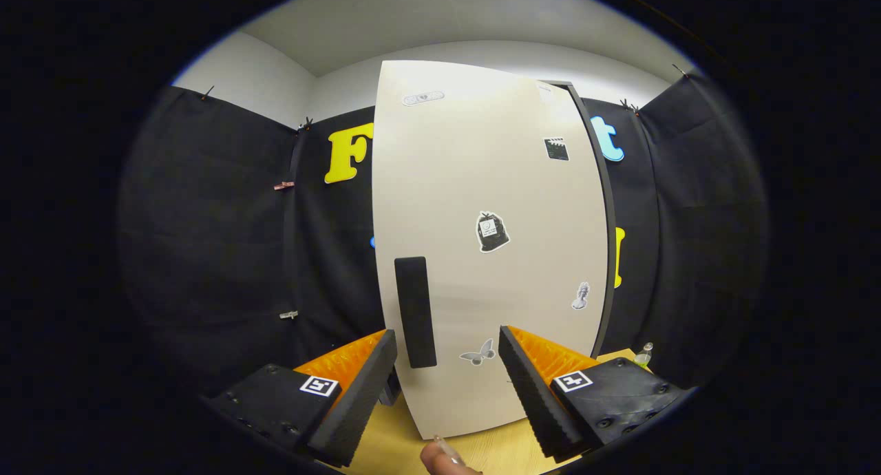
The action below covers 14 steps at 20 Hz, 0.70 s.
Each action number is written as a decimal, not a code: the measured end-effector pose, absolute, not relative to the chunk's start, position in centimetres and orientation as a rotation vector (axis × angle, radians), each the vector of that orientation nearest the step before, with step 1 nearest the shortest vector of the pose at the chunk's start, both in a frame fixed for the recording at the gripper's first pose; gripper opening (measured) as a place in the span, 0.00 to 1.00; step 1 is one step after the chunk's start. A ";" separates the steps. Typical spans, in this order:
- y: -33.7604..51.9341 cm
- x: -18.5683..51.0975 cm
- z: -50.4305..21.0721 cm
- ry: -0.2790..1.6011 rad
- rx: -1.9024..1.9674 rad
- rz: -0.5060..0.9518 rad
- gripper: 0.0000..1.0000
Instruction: Open the shoe cabinet door, grab the shoes and put them into the shoe cabinet, then close the shoe cabinet door.
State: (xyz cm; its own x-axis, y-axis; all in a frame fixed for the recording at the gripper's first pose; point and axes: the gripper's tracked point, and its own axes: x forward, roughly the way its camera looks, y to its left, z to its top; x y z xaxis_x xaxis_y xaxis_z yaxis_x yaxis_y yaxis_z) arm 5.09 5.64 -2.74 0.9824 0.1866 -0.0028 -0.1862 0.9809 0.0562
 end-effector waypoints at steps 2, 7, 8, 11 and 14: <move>5.9 5.0 -2.7 0.011 0.051 0.184 0.97; 5.8 4.6 -2.4 0.000 0.042 0.175 0.97; 5.7 4.4 -2.3 -0.003 0.039 0.175 0.97; 5.5 3.8 -2.1 -0.010 0.031 0.174 0.97; 5.4 3.7 -1.9 -0.016 0.025 0.171 0.97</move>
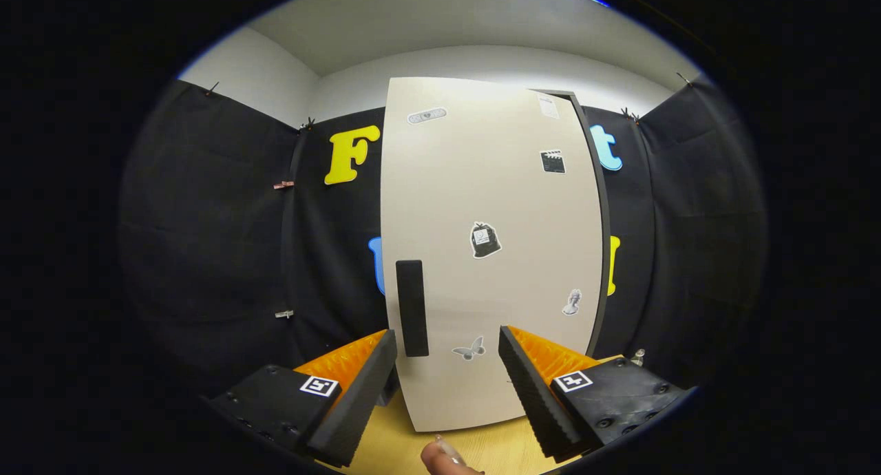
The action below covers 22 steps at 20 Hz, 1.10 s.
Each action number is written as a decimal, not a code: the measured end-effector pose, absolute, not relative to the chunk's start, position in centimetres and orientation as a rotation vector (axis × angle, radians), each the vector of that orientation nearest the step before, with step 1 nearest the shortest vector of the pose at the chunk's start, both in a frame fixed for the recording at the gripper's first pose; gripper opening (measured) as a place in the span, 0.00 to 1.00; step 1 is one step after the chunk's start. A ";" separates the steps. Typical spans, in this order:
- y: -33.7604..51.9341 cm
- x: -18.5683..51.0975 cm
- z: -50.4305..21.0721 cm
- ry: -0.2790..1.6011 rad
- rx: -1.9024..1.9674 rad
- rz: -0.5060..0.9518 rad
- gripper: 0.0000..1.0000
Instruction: Open the shoe cabinet door, grab the shoes and put them into the shoe cabinet, then close the shoe cabinet door.
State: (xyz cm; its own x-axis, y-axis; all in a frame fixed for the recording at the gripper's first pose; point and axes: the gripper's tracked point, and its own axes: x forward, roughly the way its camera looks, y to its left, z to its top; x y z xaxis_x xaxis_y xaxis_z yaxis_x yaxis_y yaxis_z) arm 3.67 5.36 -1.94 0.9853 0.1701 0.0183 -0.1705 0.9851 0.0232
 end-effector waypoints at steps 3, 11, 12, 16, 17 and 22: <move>5.3 3.5 -1.9 -0.018 0.018 0.168 0.97; 5.0 3.2 -1.6 -0.018 0.008 0.152 0.97; 4.9 3.1 -1.6 -0.019 0.008 0.149 0.97; 4.9 3.1 -1.5 -0.016 0.000 0.142 0.97; 4.9 3.0 -1.5 -0.015 -0.001 0.142 0.97; 4.7 2.9 -1.5 -0.012 -0.003 0.134 0.97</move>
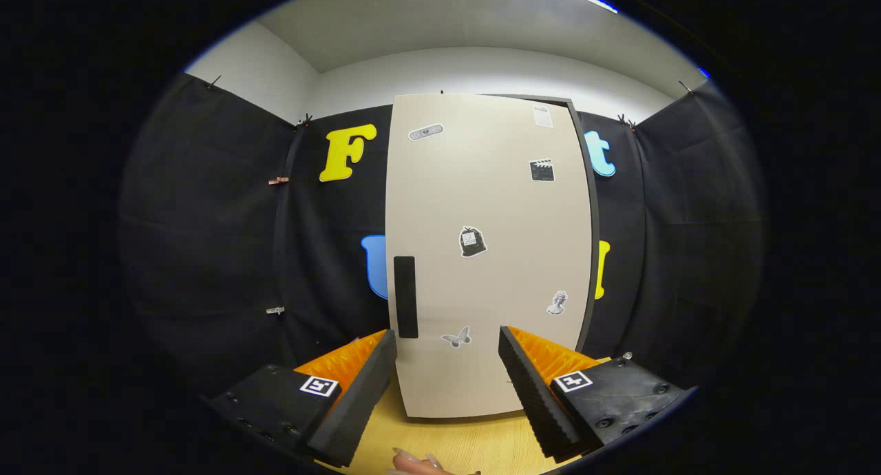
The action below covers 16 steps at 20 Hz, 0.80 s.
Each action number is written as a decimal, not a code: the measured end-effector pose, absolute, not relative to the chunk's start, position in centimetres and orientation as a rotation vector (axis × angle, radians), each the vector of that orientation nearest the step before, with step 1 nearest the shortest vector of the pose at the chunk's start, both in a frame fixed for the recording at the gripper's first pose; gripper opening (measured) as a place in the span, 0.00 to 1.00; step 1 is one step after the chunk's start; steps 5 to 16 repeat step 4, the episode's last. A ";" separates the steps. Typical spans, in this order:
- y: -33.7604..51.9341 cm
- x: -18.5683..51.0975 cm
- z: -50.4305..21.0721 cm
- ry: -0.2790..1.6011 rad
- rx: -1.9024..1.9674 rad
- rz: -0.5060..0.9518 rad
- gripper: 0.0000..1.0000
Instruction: Open the shoe cabinet door, grab the shoes and put them into the shoe cabinet, then close the shoe cabinet door.
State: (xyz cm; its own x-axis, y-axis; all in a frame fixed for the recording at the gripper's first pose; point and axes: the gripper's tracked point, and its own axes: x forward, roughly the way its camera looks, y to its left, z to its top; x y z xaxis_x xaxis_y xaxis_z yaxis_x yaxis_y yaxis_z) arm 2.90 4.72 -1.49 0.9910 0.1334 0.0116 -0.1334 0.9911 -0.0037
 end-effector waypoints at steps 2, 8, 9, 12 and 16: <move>4.6 2.9 -1.6 -0.007 -0.004 0.129 0.97; 4.5 2.9 -1.6 -0.005 -0.011 0.122 0.97; 4.5 2.9 -1.6 -0.005 -0.011 0.122 0.97; 4.5 2.9 -1.6 -0.005 -0.011 0.122 0.97; 4.5 2.9 -1.6 -0.005 -0.011 0.122 0.97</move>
